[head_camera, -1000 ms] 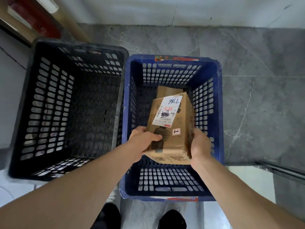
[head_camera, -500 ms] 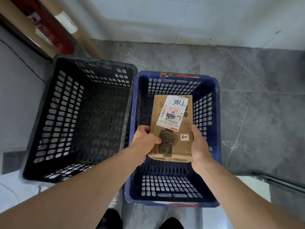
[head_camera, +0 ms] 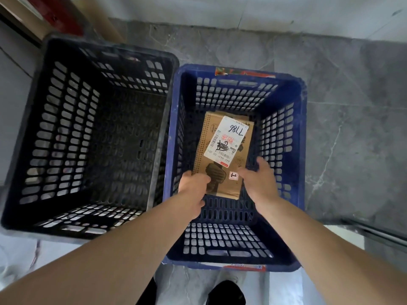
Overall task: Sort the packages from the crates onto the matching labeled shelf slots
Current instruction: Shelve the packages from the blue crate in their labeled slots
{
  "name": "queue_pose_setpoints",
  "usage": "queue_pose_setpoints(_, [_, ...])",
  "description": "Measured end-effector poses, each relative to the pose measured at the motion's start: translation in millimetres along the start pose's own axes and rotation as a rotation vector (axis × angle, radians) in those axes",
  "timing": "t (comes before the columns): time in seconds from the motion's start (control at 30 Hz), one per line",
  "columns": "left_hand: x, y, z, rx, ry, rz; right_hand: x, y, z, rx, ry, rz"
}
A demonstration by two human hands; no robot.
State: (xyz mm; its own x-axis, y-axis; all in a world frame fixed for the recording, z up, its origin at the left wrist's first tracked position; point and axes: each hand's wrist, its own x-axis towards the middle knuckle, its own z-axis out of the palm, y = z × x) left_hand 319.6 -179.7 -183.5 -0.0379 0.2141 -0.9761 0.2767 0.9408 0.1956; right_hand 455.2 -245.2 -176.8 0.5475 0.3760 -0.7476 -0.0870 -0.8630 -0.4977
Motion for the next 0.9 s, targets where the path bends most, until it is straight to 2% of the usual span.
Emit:
queue_pose_setpoints(0.13, [11, 4, 1, -0.057, 0.021, -0.011, 47, -26, -12, -0.489, 0.118, -0.389])
queue_pose_setpoints(0.2, [15, 7, 0, -0.067, 0.016, -0.030, 66, -54, -14, -0.753, 0.102, -0.447])
queue_pose_setpoints(0.27, [15, 10, -2, -0.050, 0.009, -0.028, 82, -71, -16, -0.836, 0.020, -0.482])
queue_pose_setpoints(0.33, [15, 14, -3, -0.025, 0.005, 0.016, 86, -72, -18, -0.808, -0.088, -0.467])
queue_pose_setpoints(0.37, [14, 17, -3, -0.013, 0.004, 0.055, 86, -65, -19, -0.781, -0.086, -0.464])
queue_pose_setpoints(0.43, [10, 30, -1, 0.003, 0.012, 0.161, 86, -45, -24, -0.662, 0.010, -0.417])
queue_pose_setpoints(0.53, [-1, 60, 6, 0.029, 0.009, 0.347, 71, -13, -31, -0.453, 0.138, -0.217])
queue_pose_setpoints(0.63, [-7, 87, 13, 0.079, -0.030, 0.461, 55, 9, -31, -0.376, 0.152, -0.089])
queue_pose_setpoints(0.77, [-5, 89, 9, 0.151, -0.029, 0.484, 45, 19, -28, -0.360, 0.155, -0.041])
queue_pose_setpoints(0.9, [-1, 58, 0, 0.158, 0.008, 0.385, 51, 11, -27, -0.367, 0.243, -0.177])
